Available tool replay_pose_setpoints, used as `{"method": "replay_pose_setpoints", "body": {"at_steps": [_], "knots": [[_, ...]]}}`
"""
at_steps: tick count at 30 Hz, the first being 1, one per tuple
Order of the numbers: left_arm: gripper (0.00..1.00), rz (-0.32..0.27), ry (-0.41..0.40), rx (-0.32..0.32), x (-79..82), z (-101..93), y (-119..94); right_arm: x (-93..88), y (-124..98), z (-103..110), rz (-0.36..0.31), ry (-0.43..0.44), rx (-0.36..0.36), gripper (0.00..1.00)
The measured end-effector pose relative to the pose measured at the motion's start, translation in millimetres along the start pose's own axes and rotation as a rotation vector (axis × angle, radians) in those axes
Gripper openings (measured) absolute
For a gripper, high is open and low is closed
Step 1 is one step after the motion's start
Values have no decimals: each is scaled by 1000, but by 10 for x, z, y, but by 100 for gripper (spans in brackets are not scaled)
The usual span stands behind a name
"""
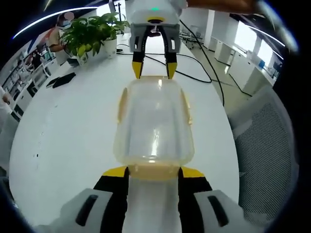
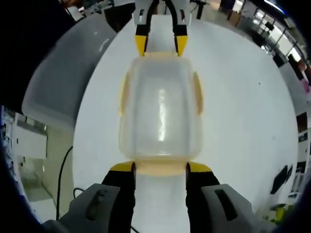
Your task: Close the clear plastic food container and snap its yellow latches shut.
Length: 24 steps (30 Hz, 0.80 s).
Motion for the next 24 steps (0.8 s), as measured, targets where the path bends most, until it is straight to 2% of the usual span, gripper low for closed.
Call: {"method": "replay_pose_setpoints", "body": {"at_steps": [9, 24], "knots": [[35, 3, 5, 3, -20, 1, 33, -15, 25, 19, -2, -24, 0, 37], [36, -12, 9, 12, -42, -2, 43, -33, 27, 27, -26, -17, -18, 39]]}}
Point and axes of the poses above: the point that each gripper's makers call its tool centre point, and the gripper's own axes: y roughly forward along the fingers, z roughly to its left, x roughly out of its top, the point moved 7 cm from there along -y, roughly backward along the fingers, and after that the axes turned 12 degrees about -x, right-handed, at the moved point
